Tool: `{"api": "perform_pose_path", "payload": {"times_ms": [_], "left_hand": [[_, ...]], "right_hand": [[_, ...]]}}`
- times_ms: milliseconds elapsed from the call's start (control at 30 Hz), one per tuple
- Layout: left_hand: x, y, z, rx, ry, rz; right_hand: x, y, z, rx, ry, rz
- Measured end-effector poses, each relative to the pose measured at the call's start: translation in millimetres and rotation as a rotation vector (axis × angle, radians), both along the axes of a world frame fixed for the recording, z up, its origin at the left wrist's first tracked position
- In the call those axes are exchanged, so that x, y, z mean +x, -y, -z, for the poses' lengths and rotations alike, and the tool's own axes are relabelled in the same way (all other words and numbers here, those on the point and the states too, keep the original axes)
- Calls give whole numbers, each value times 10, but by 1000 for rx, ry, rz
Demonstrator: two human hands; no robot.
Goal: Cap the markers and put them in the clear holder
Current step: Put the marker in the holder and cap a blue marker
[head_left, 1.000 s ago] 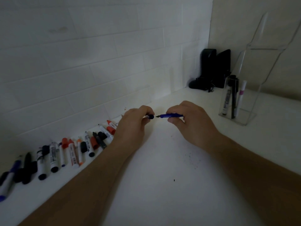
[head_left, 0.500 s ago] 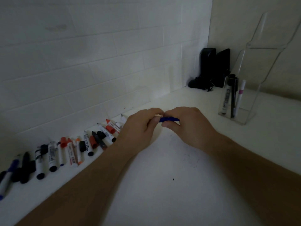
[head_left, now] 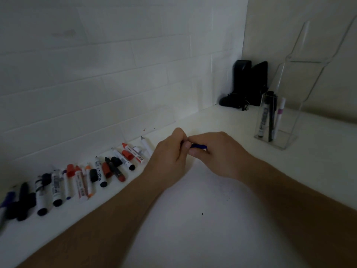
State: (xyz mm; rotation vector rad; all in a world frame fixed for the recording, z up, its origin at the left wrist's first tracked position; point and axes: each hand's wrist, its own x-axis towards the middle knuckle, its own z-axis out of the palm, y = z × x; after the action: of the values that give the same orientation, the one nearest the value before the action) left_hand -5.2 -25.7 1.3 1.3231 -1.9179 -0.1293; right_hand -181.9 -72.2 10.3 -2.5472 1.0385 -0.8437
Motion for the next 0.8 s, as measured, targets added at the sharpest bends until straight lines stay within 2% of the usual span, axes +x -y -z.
{"api": "perform_pose_path", "payload": {"times_ms": [133, 267, 433, 567, 633, 800], "left_hand": [[24, 14, 0, -34, -11, 60], [57, 84, 68, 0, -42, -13], [8, 122, 116, -87, 28, -75], [-37, 42, 111, -144, 116, 48], [-39, 21, 127, -160, 157, 102], [-42, -8, 131, -147, 201, 106]], "right_hand": [[-20, 62, 7, 75, -17, 72], [-83, 126, 52, -66, -156, 288], [-45, 135, -114, -92, -64, 343], [-204, 93, -491, -44, 97, 345], [-391, 64, -762, -122, 180, 412], [-910, 150, -1304, -298, 242, 624]]}}
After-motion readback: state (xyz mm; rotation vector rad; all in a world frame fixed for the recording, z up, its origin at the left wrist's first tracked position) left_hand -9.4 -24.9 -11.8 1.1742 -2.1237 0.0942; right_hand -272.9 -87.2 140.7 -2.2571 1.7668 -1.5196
